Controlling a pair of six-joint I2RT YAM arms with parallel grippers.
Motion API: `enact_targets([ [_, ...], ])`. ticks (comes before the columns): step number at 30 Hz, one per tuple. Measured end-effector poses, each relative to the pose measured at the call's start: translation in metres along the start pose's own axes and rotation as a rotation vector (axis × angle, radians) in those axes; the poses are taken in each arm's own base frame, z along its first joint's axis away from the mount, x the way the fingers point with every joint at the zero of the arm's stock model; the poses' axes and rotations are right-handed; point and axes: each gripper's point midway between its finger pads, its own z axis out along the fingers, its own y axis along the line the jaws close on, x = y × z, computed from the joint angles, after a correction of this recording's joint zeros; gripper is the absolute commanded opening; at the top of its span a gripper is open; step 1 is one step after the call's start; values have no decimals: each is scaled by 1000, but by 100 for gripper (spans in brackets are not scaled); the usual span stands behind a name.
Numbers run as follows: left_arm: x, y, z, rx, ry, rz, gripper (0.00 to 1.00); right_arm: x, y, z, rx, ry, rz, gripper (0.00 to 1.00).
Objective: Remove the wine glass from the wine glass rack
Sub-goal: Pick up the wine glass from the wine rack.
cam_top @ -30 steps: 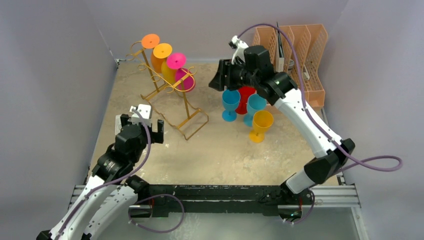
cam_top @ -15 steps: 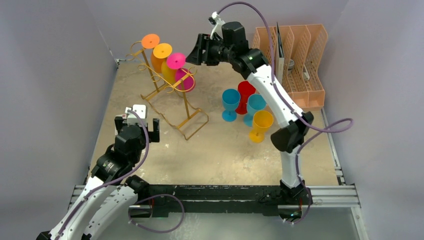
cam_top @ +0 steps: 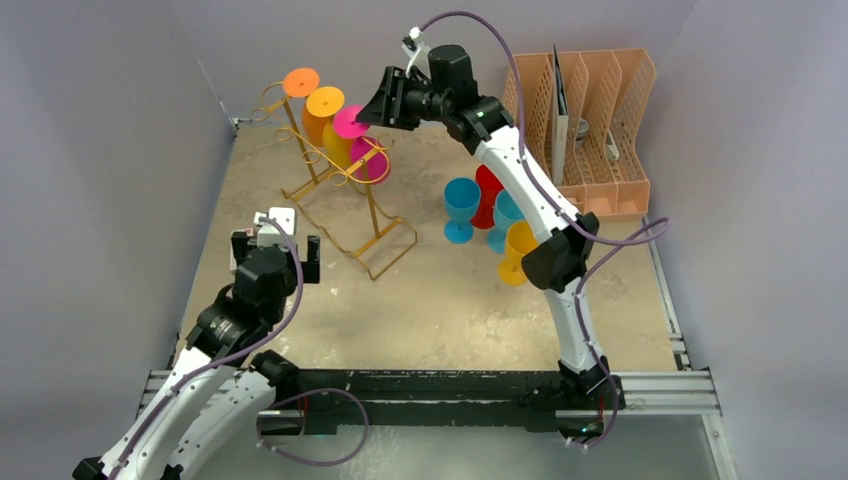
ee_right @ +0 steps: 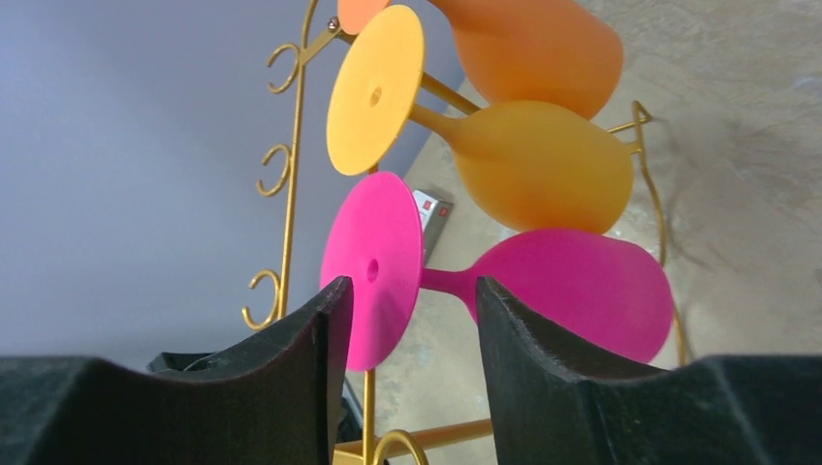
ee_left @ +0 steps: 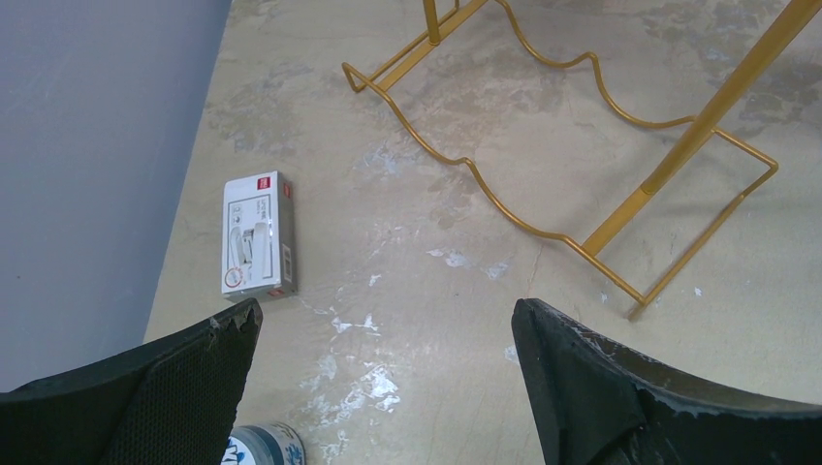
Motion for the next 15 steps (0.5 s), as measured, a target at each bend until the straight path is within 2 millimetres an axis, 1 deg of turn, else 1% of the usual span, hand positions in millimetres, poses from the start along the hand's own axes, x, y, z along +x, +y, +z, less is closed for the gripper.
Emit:
enact_targets([
  [5, 2, -1, 2, 0, 12, 9, 100, 0, 2, 5, -25, 1, 34, 31],
  [15, 4, -1, 2, -1, 20, 14, 100, -6, 4, 4, -37, -16, 69, 10],
])
